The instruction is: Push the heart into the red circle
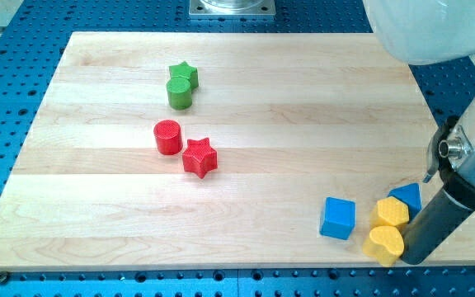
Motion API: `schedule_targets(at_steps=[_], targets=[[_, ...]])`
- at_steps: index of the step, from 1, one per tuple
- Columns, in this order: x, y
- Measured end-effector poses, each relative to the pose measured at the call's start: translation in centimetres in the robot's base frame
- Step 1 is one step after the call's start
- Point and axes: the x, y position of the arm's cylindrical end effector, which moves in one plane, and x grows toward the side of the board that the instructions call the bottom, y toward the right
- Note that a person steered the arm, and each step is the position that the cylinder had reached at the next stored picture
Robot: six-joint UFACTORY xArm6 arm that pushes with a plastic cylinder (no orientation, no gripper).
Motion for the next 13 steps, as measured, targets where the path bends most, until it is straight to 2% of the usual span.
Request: schedule_targets(at_steps=[3, 6, 8, 9, 10, 11, 12, 13], targets=[[0.0, -2.9], [0.0, -9.3], [0.1, -17.4], [-0.2, -23.5], [-1.4, -29.4], [-4.3, -35.4], [-4.8, -38.2], [-0.9, -38.9]])
